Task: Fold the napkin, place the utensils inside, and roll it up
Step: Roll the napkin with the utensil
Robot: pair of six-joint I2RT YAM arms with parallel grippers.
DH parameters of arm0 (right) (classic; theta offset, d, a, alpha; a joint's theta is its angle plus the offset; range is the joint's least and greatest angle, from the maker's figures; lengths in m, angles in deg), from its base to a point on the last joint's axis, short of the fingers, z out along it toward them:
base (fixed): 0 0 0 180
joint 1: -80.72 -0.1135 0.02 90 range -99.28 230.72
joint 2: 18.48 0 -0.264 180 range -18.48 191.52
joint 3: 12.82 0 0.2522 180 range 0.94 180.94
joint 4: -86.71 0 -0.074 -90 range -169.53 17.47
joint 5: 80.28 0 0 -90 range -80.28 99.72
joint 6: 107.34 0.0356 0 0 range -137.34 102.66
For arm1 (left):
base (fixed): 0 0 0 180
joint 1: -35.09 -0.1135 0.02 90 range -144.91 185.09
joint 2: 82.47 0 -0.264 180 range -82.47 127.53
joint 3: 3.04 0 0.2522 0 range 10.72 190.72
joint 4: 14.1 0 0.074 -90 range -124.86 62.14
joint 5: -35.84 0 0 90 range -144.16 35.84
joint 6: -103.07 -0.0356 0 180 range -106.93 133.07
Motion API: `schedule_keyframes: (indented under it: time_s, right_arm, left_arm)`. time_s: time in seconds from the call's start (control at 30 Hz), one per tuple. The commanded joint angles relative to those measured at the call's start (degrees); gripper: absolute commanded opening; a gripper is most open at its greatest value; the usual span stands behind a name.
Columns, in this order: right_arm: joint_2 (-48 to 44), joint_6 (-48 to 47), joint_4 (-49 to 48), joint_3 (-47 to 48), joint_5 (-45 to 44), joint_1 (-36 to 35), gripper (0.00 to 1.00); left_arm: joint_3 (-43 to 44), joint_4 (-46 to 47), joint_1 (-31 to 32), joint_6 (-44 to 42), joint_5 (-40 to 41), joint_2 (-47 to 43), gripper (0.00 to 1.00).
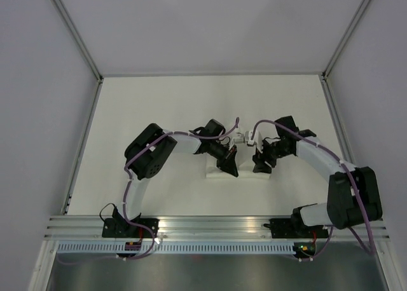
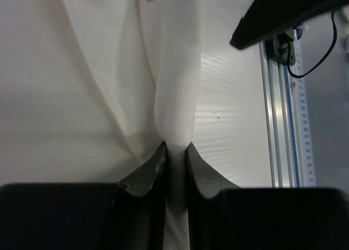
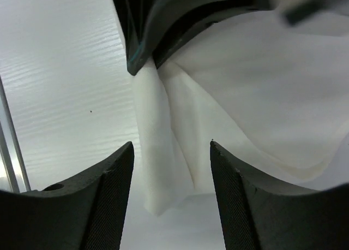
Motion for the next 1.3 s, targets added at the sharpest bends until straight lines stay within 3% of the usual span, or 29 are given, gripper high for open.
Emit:
schedule_keyframes:
  time_s: [0.0,0.23,0.5,0.6,0.73,0.9,0.93,1.03,1.17,1.27]
  right_arm:
    - [-7.8,4.6,-17.2,-9.1,-6.3,-5.9,0.64]
    - [-12.5,9.6,-33.9,-19.1,-18.3,-19.8,0.65]
    - [-9.1,11.7,-41.1,-21.9,-25.5,-26.4,0.64]
    - [-7.2,11.9,-41.6,-22.0,-26.4,-27.2,0.57]
    - [-6.3,11.7,-41.3,-22.5,-27.1,-27.2,0.38]
    - [-5.4,12.0,-38.8,-22.2,-26.3,-27.2,0.17]
    - [-5.1,12.1,-38.4,-22.0,-25.8,-27.3,0.15]
    - [-3.7,12.0,-36.2,-21.1,-23.5,-26.6,0.10]
    - [-0.6,10.8,-31.4,-17.3,-18.4,-23.9,0.08]
    - [3.4,8.7,-24.7,-12.6,-14.0,-21.5,0.07]
  left_arm:
    - [-0.6,-8.9,-0.9,1.0,3.0,5.5,0.02]
    - [0.7,-9.3,-1.2,2.2,1.8,7.4,0.02]
    - [1.4,-9.4,-1.4,3.1,1.6,7.8,0.02]
    - [1.3,-9.4,-1.4,3.1,1.8,7.5,0.02]
    - [1.0,-9.3,-1.6,3.0,1.9,6.9,0.02]
    - [-1.3,-5.0,-2.3,4.8,2.9,2.3,0.17]
    - [-2.5,-4.0,-2.5,5.4,3.3,1.3,0.26]
    - [-4.6,0.1,-3.2,7.4,3.8,-2.8,0.38]
    - [-5.7,4.0,-3.9,10.6,4.6,-6.3,0.47]
    - [-6.4,5.7,-3.9,11.7,7.0,-9.0,0.46]
